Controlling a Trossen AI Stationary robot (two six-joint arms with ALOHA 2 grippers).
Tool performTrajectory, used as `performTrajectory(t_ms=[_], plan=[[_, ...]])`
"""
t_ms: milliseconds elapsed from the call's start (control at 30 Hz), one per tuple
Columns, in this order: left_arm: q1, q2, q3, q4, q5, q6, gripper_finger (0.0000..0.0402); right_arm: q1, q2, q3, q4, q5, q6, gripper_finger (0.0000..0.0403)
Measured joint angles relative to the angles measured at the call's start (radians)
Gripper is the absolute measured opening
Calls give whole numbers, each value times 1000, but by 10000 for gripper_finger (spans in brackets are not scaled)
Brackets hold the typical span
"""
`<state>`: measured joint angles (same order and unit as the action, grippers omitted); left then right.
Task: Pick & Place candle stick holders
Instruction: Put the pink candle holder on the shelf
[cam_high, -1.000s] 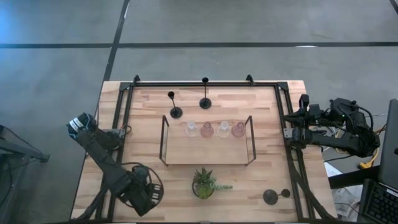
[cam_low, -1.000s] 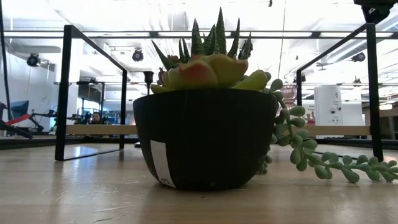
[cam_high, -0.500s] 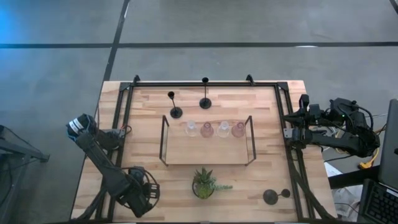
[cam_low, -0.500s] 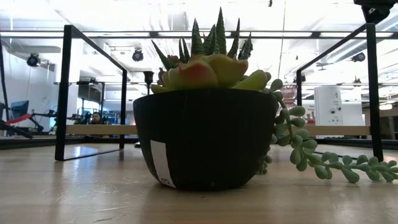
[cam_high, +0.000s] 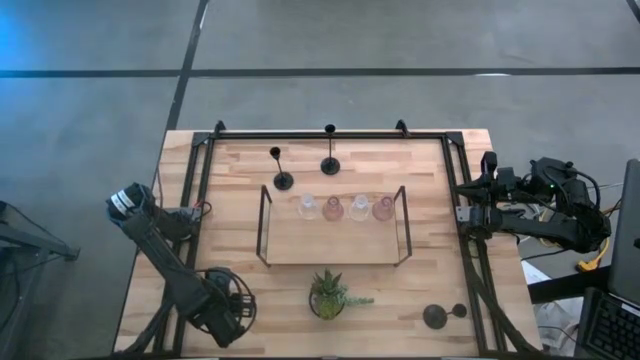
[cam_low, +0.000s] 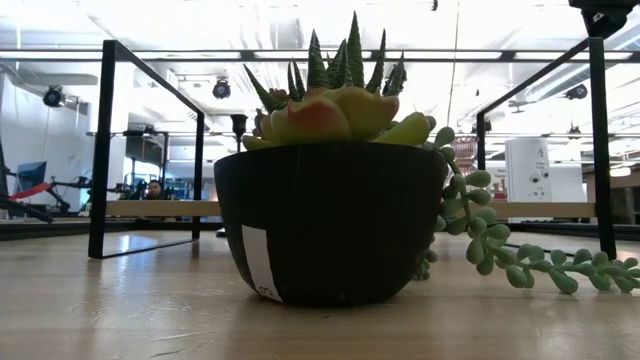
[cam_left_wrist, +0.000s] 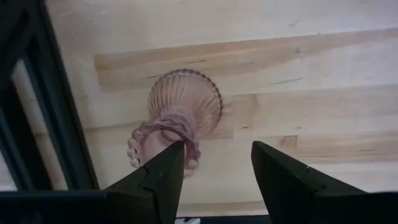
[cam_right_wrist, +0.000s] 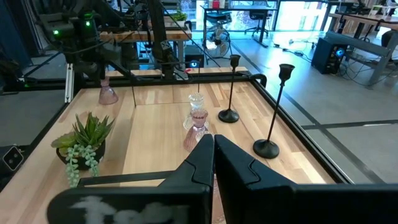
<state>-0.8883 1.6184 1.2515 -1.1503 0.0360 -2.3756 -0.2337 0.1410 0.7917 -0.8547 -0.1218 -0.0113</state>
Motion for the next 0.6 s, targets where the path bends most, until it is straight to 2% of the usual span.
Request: performTrajectory(t_ms=[133, 233, 367, 533, 600], plan=[[0, 0, -47, 65, -2, 23, 188, 0, 0, 0, 0, 0, 0, 8], [0, -5, -72, 99, -10, 57, 172, 0, 0, 0, 0, 0, 0, 8], [4, -7, -87, 102, -42, 105, 125, 0, 0, 0, 0, 0, 0, 8], [19, -6, -89, 78, -81, 177, 47, 0, 0, 0, 0, 0, 0, 8], [29, -5, -89, 71, -85, 208, 40, 0, 0, 0, 0, 0, 0, 8]])
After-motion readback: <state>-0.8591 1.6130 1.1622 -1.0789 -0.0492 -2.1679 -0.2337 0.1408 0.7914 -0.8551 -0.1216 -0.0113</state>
